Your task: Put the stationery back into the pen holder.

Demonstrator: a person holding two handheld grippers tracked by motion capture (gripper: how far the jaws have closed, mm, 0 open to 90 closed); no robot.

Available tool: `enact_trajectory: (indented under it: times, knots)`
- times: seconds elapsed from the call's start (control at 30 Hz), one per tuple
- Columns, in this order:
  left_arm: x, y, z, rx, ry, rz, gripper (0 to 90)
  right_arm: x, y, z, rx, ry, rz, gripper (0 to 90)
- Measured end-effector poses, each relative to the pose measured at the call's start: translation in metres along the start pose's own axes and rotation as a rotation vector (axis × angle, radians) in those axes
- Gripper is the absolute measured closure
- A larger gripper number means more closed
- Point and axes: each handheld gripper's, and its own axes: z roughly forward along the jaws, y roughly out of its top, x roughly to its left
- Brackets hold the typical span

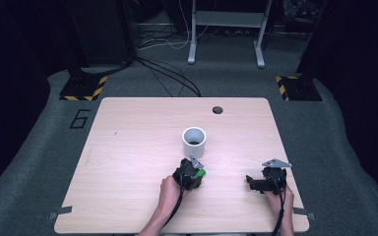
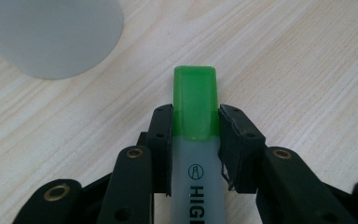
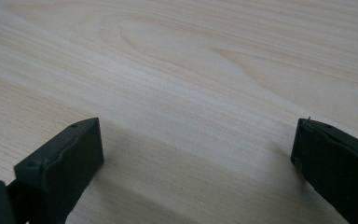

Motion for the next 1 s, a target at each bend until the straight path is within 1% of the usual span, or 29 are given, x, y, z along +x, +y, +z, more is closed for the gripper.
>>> enact_trajectory:
  times: [0.1,0.2,0.23,0.27,0.33,0.37,0.4,0.47,0.53,0.57,0.63,0.67,0.7,0.73,0.8,0.9,1.0]
  knots:
    - [0.001,-0.001,0.000,-0.006,0.003,0.012,67.0,0.000,0.000,0.000,0.001,0.000,0.003,1.7]
    - [0.002,-0.002,-0.001,-0.009,0.001,0.002,67.0,0.000,0.000,0.000,0.000,0.000,0.000,1.8]
    - [0.003,-0.003,-0.002,-0.012,-0.001,0.005,67.0,0.000,0.000,0.000,0.001,0.000,0.002,1.8]
    - [0.004,-0.003,-0.004,-0.021,-0.017,0.002,67.0,0.000,0.000,0.000,0.001,0.000,0.002,1.8]
    - [0.005,-0.004,-0.007,-0.038,-0.016,-0.003,67.0,0.000,0.000,0.000,0.002,0.000,0.000,1.8]
    - [0.005,-0.004,-0.009,-0.050,-0.027,-0.005,67.0,0.000,0.000,0.000,-0.001,0.000,0.001,1.8]
    - [0.006,-0.004,-0.010,-0.064,-0.027,-0.005,67.0,0.000,0.000,0.000,0.000,0.000,0.001,1.7]
    - [0.007,-0.004,-0.014,-0.077,-0.031,-0.007,67.0,0.000,0.000,0.000,0.003,0.000,0.000,1.7]
    - [0.008,-0.005,-0.017,-0.096,-0.044,-0.015,67.1,0.000,0.000,0.000,0.001,0.001,0.000,1.8]
    - [0.008,-0.006,-0.020,-0.103,-0.058,-0.023,67.1,0.000,0.000,0.000,0.003,0.000,0.000,1.7]
    - [0.010,-0.006,-0.024,-0.133,-0.064,-0.022,67.0,0.000,0.000,0.000,0.003,0.000,0.000,1.7]
    - [0.011,-0.007,-0.026,-0.148,-0.074,-0.033,67.0,0.000,0.000,0.000,0.000,0.000,0.001,1.7]
    - [0.011,-0.008,-0.028,-0.163,-0.081,-0.034,67.0,0.000,0.000,0.000,0.004,0.000,0.000,1.8]
    - [0.011,-0.008,-0.030,-0.177,-0.084,-0.041,67.0,0.000,0.000,0.000,0.002,0.000,0.001,1.8]
    - [0.011,-0.009,-0.034,-0.199,-0.082,-0.040,67.1,0.000,0.000,0.000,0.000,0.000,0.000,1.8]
    - [0.012,-0.009,-0.040,-0.217,-0.081,-0.036,67.1,0.000,0.000,0.000,0.003,0.000,0.000,1.8]
    - [0.011,-0.010,-0.044,-0.241,-0.077,-0.042,67.0,0.000,0.000,0.000,0.000,0.000,0.001,1.8]
